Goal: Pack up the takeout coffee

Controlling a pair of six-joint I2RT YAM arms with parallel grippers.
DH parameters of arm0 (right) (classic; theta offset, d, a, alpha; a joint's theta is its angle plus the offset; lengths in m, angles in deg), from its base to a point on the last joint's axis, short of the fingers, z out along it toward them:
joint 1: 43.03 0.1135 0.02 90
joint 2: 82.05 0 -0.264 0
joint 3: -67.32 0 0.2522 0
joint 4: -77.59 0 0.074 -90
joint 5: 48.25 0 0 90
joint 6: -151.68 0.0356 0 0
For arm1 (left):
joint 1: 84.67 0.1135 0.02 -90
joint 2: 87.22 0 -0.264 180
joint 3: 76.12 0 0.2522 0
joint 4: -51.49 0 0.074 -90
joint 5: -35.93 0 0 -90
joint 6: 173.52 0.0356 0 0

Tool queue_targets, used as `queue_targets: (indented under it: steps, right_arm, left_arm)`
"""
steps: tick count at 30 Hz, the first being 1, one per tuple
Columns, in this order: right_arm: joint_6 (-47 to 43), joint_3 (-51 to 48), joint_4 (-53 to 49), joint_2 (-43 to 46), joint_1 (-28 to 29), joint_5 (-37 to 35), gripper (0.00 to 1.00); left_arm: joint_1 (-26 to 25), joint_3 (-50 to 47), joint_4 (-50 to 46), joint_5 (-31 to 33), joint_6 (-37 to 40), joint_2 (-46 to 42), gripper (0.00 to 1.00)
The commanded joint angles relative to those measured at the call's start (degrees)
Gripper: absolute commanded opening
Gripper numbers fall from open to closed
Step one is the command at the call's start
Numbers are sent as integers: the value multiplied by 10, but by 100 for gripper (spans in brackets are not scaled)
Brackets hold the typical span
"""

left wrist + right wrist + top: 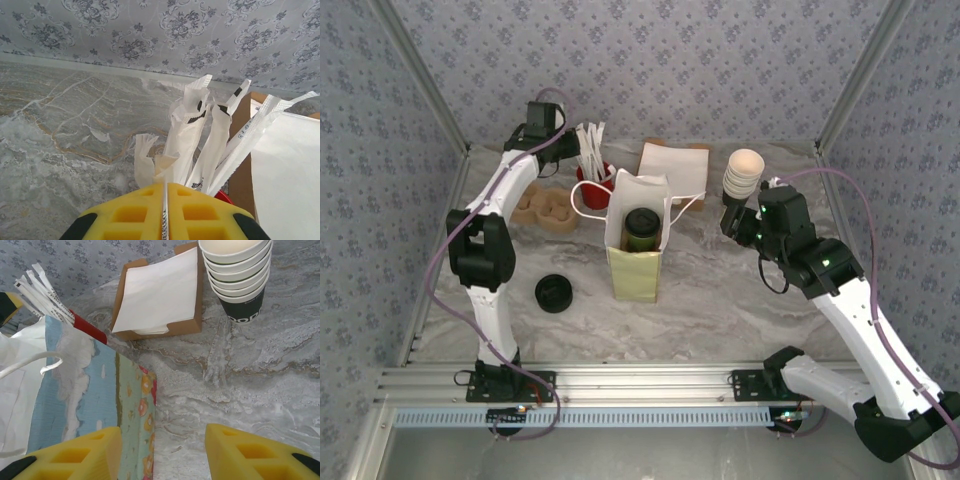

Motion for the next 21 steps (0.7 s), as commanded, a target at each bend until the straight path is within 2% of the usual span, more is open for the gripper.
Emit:
queue_targets:
  steps: [1,13,14,17,21]
  right_arm:
    - [-6,-3,-1,8,-5,4,50]
    - [-7,-3,2,4,-7,9,50]
    - [-8,-3,2,5,-7,9,50]
    - [-9,-3,2,4,-7,9,50]
    - [-10,-3,2,1,-8,10,51]
  left_arm:
    - [-4,4,-1,-12,-4,-39,11]
    - [-3,8,-13,-5,-2,-56,13]
    - [-2,11,-18,2,-5,-56,16]
    - [4,15,-28,24,-19,-55,37]
    - [14,23,-31,38,-38,-44,41]
